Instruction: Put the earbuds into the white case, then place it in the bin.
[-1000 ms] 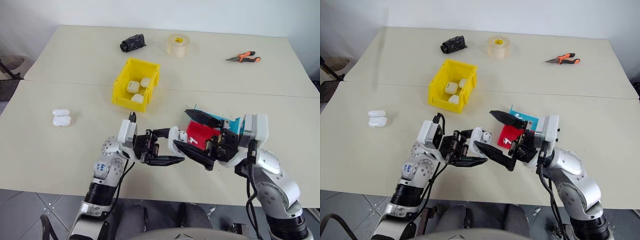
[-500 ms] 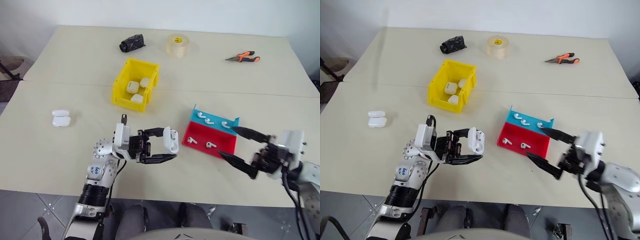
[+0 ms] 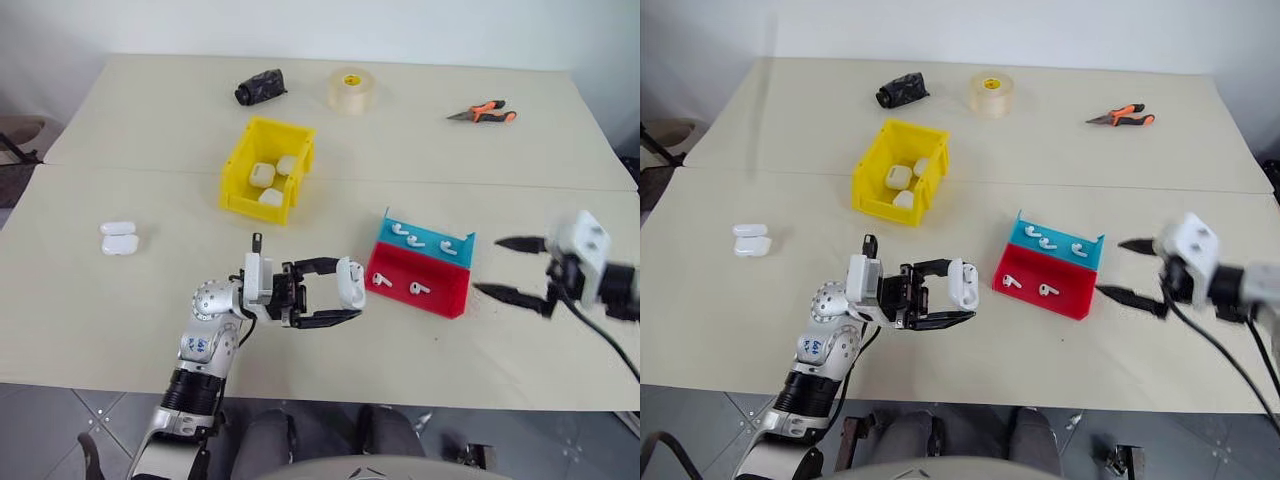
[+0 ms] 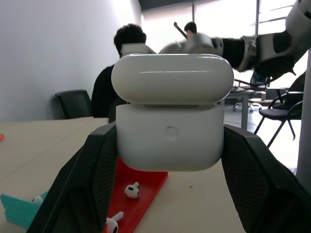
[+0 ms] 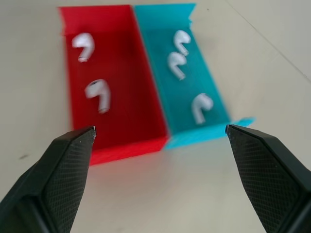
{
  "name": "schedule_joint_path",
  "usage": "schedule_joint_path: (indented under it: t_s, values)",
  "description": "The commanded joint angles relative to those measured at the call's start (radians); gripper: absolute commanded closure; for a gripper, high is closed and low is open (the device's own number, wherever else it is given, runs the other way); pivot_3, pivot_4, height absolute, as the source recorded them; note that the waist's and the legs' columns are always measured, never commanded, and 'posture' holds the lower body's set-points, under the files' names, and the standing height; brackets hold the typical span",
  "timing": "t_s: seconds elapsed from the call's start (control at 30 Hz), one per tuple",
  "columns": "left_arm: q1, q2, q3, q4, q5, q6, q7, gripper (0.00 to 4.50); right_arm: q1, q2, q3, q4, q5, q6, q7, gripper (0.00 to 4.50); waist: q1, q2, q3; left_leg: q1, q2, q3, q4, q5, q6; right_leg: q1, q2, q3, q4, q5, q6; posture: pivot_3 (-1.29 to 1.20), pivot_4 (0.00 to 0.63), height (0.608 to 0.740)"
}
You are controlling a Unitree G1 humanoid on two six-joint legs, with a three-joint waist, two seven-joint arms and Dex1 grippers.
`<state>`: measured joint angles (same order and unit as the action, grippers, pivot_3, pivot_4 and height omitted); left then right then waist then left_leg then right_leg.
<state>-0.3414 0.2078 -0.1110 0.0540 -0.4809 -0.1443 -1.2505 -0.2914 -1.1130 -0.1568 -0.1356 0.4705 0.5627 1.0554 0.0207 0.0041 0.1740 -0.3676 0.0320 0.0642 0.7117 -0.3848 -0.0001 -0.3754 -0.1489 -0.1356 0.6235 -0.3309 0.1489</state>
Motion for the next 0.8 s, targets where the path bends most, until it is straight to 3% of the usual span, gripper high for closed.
schedule_joint_path:
  t_s: [0.03,0.3,0.5,0.8]
  values:
    - [-0.013,-0.014,-0.017,-0.019,-0.004,-0.009,0.01,1.71,-0.183,-0.049,0.136,0.01,-0.029,0.22,0.015,0.02,0.006,0.0,0.0,-0.001,0.0,-0.001,0.0,0.0,0.0,0.0,0.0,0.0,0.0,0.0,0.0,0.0,0.15,0.74]
    - [-0.006,-0.041,-0.057,-0.027,-0.027,-0.032,-0.03,1.71,-0.618,0.07,0.498,0.251,-0.222,0.41,0.068,0.02,-0.005,0.0,0.0,-0.004,-0.001,-0.002,0.001,0.0,0.001,-0.001,-0.001,-0.001,-0.001,0.0,0.0,0.0,0.15,0.74]
    - [-0.004,-0.048,-0.067,-0.026,-0.018,-0.057,-0.045,1.71,-0.676,0.13,0.621,0.355,-0.349,0.353,0.1,0.02,-0.004,0.0,0.0,-0.004,-0.001,-0.002,0.001,0.0,0.001,-0.001,-0.001,-0.002,-0.001,0.0,0.0,0.0,0.15,0.74]
    - [0.01,-0.053,-0.075,-0.053,-0.012,-0.064,-0.011,1.71,-0.703,0.195,0.649,0.481,-0.46,0.253,0.126,0.02,-0.009,0.0,0.0,-0.004,-0.001,-0.002,0.001,0.0,0.001,-0.001,-0.001,-0.002,0.0,0.0,0.0,0.0,0.15,0.74]
